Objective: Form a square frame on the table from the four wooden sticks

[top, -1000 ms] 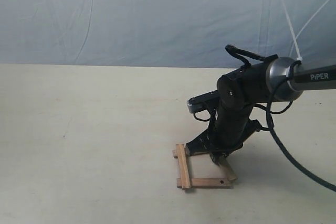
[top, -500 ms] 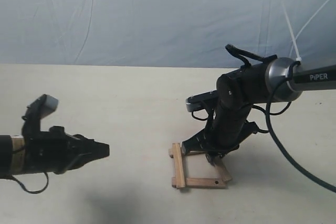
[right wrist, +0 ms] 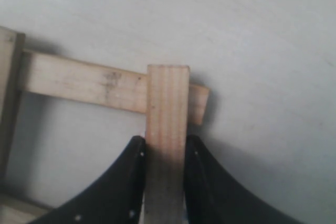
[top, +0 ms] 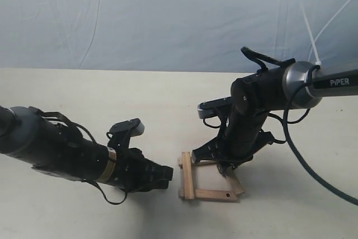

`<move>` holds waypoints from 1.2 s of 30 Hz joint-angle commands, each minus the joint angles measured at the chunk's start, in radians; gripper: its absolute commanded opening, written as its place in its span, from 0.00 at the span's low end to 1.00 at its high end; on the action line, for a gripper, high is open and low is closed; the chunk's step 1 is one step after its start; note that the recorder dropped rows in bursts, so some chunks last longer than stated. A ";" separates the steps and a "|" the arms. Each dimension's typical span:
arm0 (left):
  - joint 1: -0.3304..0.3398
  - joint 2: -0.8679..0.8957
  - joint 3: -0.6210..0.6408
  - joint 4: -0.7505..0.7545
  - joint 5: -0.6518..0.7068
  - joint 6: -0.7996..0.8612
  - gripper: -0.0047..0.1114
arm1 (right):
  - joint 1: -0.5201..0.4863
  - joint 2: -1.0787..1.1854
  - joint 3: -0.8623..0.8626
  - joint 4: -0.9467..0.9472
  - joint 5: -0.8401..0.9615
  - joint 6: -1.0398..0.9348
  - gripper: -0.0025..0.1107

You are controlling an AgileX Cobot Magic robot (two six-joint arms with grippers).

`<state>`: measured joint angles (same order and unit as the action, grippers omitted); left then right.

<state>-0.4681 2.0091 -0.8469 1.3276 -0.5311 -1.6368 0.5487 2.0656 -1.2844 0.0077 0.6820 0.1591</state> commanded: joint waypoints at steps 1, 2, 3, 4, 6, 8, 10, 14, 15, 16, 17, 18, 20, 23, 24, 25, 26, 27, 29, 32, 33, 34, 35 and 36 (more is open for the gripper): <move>-0.059 0.005 -0.039 0.012 0.063 -0.042 0.04 | 0.001 0.003 0.005 0.009 0.002 -0.002 0.01; -0.069 0.010 -0.048 0.012 0.060 -0.059 0.04 | 0.001 0.003 0.005 0.015 0.002 -0.002 0.01; -0.074 0.012 -0.058 0.015 0.060 -0.068 0.04 | 0.001 0.003 0.005 0.023 0.002 -0.002 0.01; -0.082 0.018 -0.067 0.018 0.060 -0.078 0.04 | 0.001 0.003 0.005 0.029 0.002 -0.002 0.01; -0.093 0.029 -0.078 0.020 0.062 -0.089 0.04 | 0.001 0.003 0.005 0.033 0.002 -0.002 0.01; -0.102 0.047 -0.086 0.020 0.058 -0.091 0.04 | 0.001 0.003 0.005 0.041 0.004 -0.002 0.01; -0.113 0.070 -0.092 0.020 0.060 -0.091 0.04 | 0.001 0.003 0.005 0.061 0.004 -0.002 0.01; -0.114 0.091 -0.096 0.016 0.060 -0.091 0.04 | 0.001 0.003 0.005 0.077 0.012 -0.002 0.01; -0.112 0.091 -0.096 0.016 0.060 -0.091 0.04 | 0.001 0.003 0.005 0.077 0.015 -0.004 0.01; -0.112 0.091 -0.096 0.016 0.060 -0.091 0.04 | 0.001 0.003 0.005 0.077 0.015 -0.006 0.01; -0.112 0.091 -0.096 0.016 0.058 -0.091 0.04 | 0.001 0.003 0.005 0.074 0.015 -0.006 0.01; -0.112 0.091 -0.098 0.021 0.058 -0.091 0.04 | 0.001 0.003 0.005 0.074 0.015 -0.006 0.01; -0.109 0.086 -0.098 0.033 0.060 -0.091 0.04 | 0.001 0.003 0.005 0.074 0.009 -0.006 0.01; -0.082 0.063 -0.098 0.071 0.060 -0.105 0.04 | 0.001 0.003 0.005 0.074 -0.017 -0.003 0.01; -0.067 0.049 -0.098 0.109 0.060 -0.135 0.04 | 0.001 0.003 0.005 0.077 -0.027 0.003 0.01; -0.052 0.037 -0.098 0.142 0.060 -0.167 0.04 | 0.001 0.003 0.005 0.078 -0.039 0.015 0.01; -0.027 0.017 -0.096 0.193 0.060 -0.209 0.04 | 0.001 0.003 0.005 0.078 -0.050 0.030 0.01; -0.009 0.001 -0.089 0.218 0.067 -0.231 0.04 | 0.001 0.003 0.005 0.078 -0.061 0.044 0.01; 0.040 -0.045 -0.059 0.244 0.079 -0.243 0.04 | 0.001 0.003 -0.002 0.078 -0.082 0.080 0.01; 0.115 -0.123 -0.005 0.244 0.088 -0.237 0.04 | 0.001 0.003 -0.021 0.078 -0.095 0.119 0.01; 0.139 -0.146 0.011 0.244 0.090 -0.226 0.04 | 0.001 0.003 -0.031 0.078 -0.095 0.136 0.01; 0.161 -0.178 0.032 0.244 0.105 -0.219 0.04 | 0.001 0.003 -0.039 0.078 -0.095 0.148 0.01; 0.178 -0.210 0.055 0.244 0.126 -0.218 0.04 | 0.001 0.003 -0.045 0.078 -0.095 0.158 0.01; 0.186 -0.241 0.077 0.244 0.150 -0.213 0.04 | 0.001 0.003 -0.051 0.078 -0.093 0.168 0.01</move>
<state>-0.3174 1.8485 -0.8203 1.5634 -0.4295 -1.8602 0.5500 2.0672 -1.3142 0.0849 0.5981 0.2928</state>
